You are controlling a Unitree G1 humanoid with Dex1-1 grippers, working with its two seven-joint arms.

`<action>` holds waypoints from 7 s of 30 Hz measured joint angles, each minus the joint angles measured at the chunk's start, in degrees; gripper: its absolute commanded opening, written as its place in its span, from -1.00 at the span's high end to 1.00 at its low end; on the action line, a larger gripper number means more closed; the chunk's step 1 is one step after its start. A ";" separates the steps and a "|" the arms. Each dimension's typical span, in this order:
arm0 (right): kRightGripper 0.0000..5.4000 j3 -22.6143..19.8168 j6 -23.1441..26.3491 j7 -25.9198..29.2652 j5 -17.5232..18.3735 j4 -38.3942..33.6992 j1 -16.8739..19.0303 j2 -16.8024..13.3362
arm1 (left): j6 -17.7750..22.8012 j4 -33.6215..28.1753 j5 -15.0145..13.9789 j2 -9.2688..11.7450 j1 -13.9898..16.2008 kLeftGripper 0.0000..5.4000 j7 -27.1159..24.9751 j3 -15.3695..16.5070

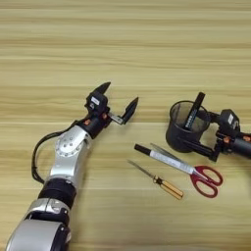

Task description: Move the objects on the table

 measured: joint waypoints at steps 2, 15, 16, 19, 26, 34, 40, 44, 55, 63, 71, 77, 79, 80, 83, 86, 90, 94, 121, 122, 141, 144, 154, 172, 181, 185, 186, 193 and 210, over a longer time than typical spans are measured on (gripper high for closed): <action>-0.73 0.14 0.00 0.01 -0.05 0.00 0.10 -0.02 | 0.00 0.00 0.00 0.00 0.00 -1.00 0.00 0.00; -0.99 1.20 -0.06 1.17 -0.07 -0.53 0.98 -1.12 | 0.00 0.00 0.00 0.00 0.00 -1.00 0.00 0.00; -0.99 1.20 -0.06 1.15 -0.07 -0.53 0.98 -1.13 | 0.00 0.00 0.00 0.01 0.00 -1.00 0.00 0.00; -0.99 1.20 -0.06 1.12 -0.06 -0.53 0.98 -1.16 | 0.00 0.00 0.00 0.00 0.00 -1.00 0.00 0.00; -0.99 0.97 -0.06 1.05 0.18 -0.62 0.98 -1.22 | 0.00 0.00 0.00 0.01 0.00 -1.00 -0.01 0.01; -0.99 -1.66 -0.19 1.27 1.69 -0.98 1.14 -2.82 | -0.01 0.00 -0.01 0.01 0.00 -1.00 -0.01 0.03; -0.99 -3.08 -1.56 2.81 2.75 -0.74 1.97 -4.34 | -0.02 0.00 -0.02 0.12 0.00 -1.00 -0.07 0.14; -0.99 -4.91 -2.34 4.41 4.19 -0.73 2.67 -5.83 | -0.03 0.00 -0.03 0.17 0.00 -1.00 -0.11 0.38; -0.99 -10.85 -1.94 11.25 13.08 -6.09 5.76 -9.24 | -0.09 0.02 -0.02 0.32 0.00 -1.00 -0.48 0.68; -0.99 -15.13 0.44 7.08 19.31 -9.35 3.47 -8.08 | 0.14 -1.28 -0.07 1.99 0.19 -1.00 -2.86 0.63; -0.99 -16.06 -3.10 -6.81 15.34 -1.75 -5.13 -1.24 | 3.39 -11.11 -2.30 5.30 5.70 -1.00 -14.97 -3.33; -0.99 -15.77 -8.61 -17.54 8.04 3.39 -9.36 3.00 | 6.35 -17.37 -4.18 6.46 9.19 -1.00 -20.72 -6.09; -0.99 -15.22 -11.23 -21.25 4.45 5.58 -10.13 3.63 | 7.02 -18.33 -4.37 6.66 9.52 -1.00 -21.07 -6.56; -0.99 -14.88 -12.41 -22.65 2.72 6.55 -10.26 3.94 | 7.17 -18.57 -4.39 6.66 9.58 -1.00 -21.11 -6.83; -0.99 -13.84 -15.10 -27.96 -1.90 9.65 -11.07 5.31 | 7.93 -19.39 -4.47 6.60 9.98 -1.00 -21.55 -7.59; -0.99 -13.98 -17.13 -33.13 -5.11 13.50 -13.27 5.41 | 9.49 -20.34 -4.65 6.32 10.69 -1.00 -22.11 -8.28; -0.99 -14.04 -19.10 -38.21 -7.55 18.22 -15.13 5.43 | 10.50 -20.66 -4.57 5.64 10.81 -1.00 -21.88 -9.28; -0.99 -14.27 -21.16 -42.54 -8.73 22.58 -16.03 5.56 | 11.86 -20.67 -4.40 5.51 10.75 -1.00 -21.96 -10.74; -0.99 -13.84 -23.65 -44.69 -8.34 26.88 -17.36 6.79 | 15.17 -12.98 -0.86 1.33 4.16 -1.00 -20.81 -14.75; -0.99 -13.84 -23.65 -44.64 -8.33 26.88 -17.36 6.79 | 15.33 -12.97 -0.85 1.28 4.14 -1.00 -20.96 -14.87; -0.99 -13.84 -23.65 -43.95 -8.33 26.88 -17.36 6.83 | 16.23 -10.36 0.25 -1.14 1.28 -1.00 -21.17 -16.38; -0.99 -13.84 -23.65 -43.95 -8.33 26.88 -17.36 6.93 | 16.28 -10.33 0.36 -1.69 0.83 -1.00 -21.11 -16.85; -0.99 -13.84 -23.65 -43.95 -8.34 26.88 -17.36 7.01 | 16.38 -7.07 1.78 -3.72 -1.32 -1.00 -19.72 -17.05; -0.99 -13.84 -23.65 -43.89 -8.33 26.90 -17.43 7.12 | 16.23 -1.02 3.92 -8.18 -5.88 -1.00 -16.51 -16.90; -0.99 -13.86 -23.65 -43.78 -8.32 26.90 -17.43 7.12 | 15.50 1.35 4.56 -10.05 -6.70 -1.00 -16.19 -16.91; -1.00 -13.86 -23.65 -43.78 -8.32 26.90 -17.43 7.12 | 14.76 2.25 4.77 -10.11 -6.80 -0.91 -16.13 -16.91; -1.00 -13.86 -23.65 -43.78 -8.32 26.90 -17.43 7.12 | 14.51 2.45 4.78 -10.12 -6.81 -0.87 -16.06 -16.90; -1.00 -13.86 -23.66 -43.76 -8.31 26.90 -17.43 7.15 | 14.12 2.65 4.95 -10.06 -6.80 -0.72 -15.73 -16.85; -1.00 -13.88 -24.40 -42.82 -8.21 26.97 -17.43 7.23 | 11.82 -0.96 5.04 -8.35 -5.91 -0.72 -14.36 -15.26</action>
